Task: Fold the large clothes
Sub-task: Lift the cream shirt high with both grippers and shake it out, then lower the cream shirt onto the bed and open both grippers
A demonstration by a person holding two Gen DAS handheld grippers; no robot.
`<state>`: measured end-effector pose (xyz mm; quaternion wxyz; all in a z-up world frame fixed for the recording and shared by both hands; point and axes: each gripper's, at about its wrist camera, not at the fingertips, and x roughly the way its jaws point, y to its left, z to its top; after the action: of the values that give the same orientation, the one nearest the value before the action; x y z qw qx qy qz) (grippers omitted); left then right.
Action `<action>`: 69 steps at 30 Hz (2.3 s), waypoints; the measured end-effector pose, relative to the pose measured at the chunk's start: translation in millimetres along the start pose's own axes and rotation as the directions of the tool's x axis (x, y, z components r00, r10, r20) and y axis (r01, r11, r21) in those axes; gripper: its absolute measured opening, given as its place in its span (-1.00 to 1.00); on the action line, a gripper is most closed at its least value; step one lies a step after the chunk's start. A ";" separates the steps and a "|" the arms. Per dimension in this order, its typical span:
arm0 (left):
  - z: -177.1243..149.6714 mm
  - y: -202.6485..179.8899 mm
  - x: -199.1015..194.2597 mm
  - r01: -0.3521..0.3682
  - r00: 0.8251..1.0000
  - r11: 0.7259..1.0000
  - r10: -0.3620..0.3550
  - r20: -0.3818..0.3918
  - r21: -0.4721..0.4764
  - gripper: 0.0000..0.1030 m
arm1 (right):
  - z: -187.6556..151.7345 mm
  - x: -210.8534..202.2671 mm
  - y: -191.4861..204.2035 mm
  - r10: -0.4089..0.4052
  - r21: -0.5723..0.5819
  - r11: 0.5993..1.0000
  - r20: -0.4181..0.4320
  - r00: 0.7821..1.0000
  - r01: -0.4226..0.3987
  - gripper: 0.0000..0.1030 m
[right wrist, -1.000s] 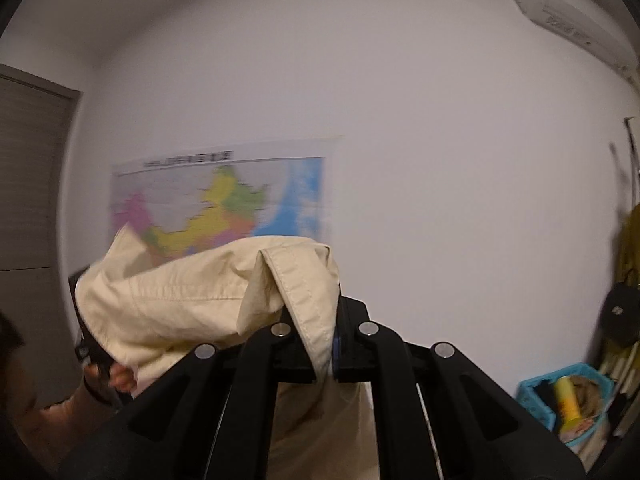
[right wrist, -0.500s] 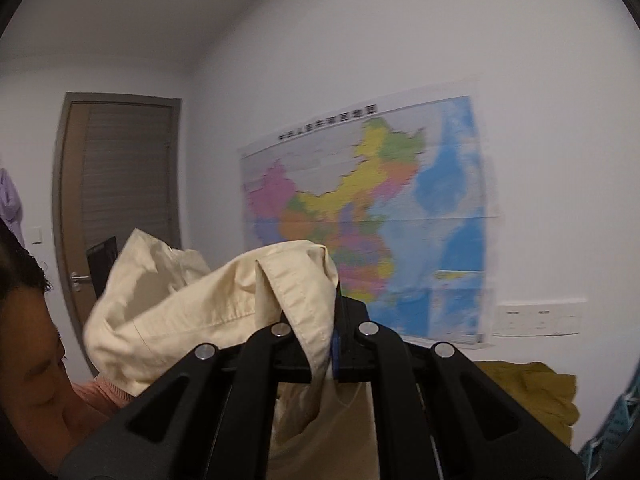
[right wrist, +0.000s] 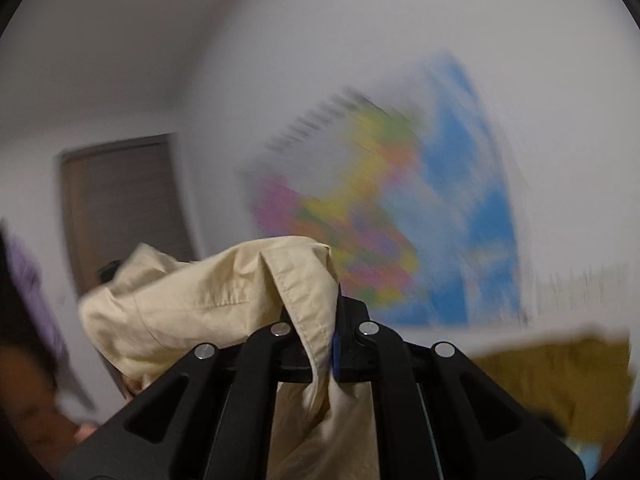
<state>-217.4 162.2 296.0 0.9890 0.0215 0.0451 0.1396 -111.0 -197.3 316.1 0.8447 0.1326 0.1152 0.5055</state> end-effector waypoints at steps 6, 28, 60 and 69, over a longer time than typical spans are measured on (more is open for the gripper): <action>-95.4 -41.2 188.1 -0.069 0.935 0.993 0.099 -0.341 0.099 -0.98 | -80.8 115.6 -193.3 -0.156 0.316 0.916 -0.283 0.946 0.246 -0.89; -223.0 -5.1 258.4 0.296 0.692 0.955 -0.212 -0.690 0.004 0.33 | -178.5 242.9 -175.0 -0.662 -0.599 0.713 -0.407 0.629 0.363 0.55; -239.2 26.8 167.8 0.290 0.723 0.956 -0.249 -0.645 -0.044 0.55 | -186.7 85.6 -174.8 -0.394 -0.099 0.900 -0.599 0.697 0.424 0.63; -308.3 -27.1 122.4 0.373 0.620 0.927 -0.228 -0.751 0.026 -0.12 | -255.2 71.6 -163.9 -0.264 0.044 0.921 -0.663 0.701 0.388 -0.62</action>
<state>-122.1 179.5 -22.4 0.8889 0.0448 0.4545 -0.0366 -26.8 -180.9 16.5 0.8134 0.0040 0.4652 0.3492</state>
